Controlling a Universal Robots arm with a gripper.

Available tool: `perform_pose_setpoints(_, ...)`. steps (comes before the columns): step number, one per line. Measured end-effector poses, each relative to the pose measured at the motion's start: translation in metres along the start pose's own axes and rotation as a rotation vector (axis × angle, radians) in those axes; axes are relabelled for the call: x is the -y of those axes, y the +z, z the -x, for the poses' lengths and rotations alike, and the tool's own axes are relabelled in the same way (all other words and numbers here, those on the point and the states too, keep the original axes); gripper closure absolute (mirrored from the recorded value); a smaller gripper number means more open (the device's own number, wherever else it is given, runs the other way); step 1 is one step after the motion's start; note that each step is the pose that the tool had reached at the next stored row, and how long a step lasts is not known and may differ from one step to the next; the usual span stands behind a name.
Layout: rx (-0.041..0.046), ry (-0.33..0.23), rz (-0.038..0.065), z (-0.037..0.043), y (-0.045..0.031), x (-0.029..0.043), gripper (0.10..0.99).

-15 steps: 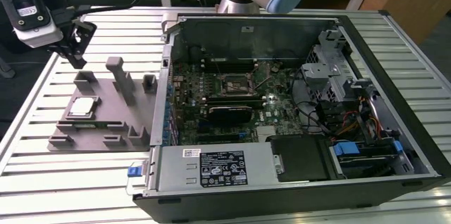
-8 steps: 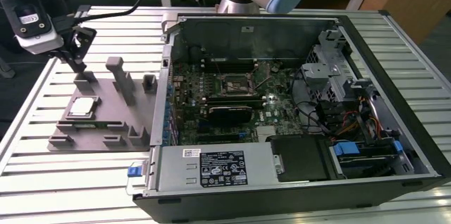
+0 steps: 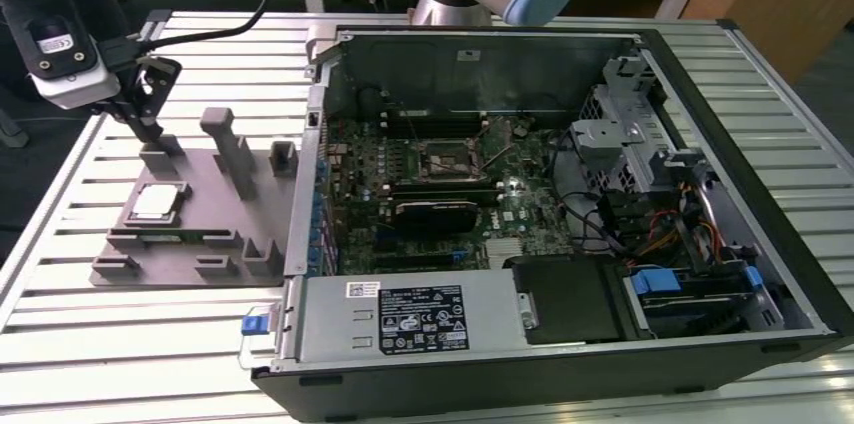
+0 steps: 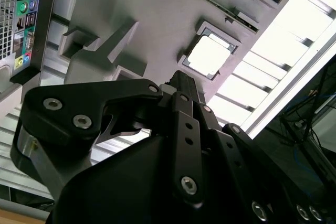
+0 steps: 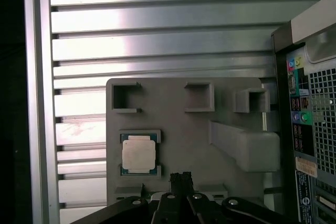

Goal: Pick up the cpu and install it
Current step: 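Pick up the cpu and move it towards the insertion slot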

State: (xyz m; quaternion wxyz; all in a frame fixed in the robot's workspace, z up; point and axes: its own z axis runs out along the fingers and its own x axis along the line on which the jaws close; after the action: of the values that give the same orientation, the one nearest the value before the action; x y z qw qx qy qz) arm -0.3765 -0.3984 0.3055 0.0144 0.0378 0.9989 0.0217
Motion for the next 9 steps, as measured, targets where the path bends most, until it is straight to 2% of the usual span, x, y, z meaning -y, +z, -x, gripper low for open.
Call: perform_pose_setpoints(9, 0.0002, 0.000, 0.000, -0.0004, 0.0011, 0.0001, 0.980)
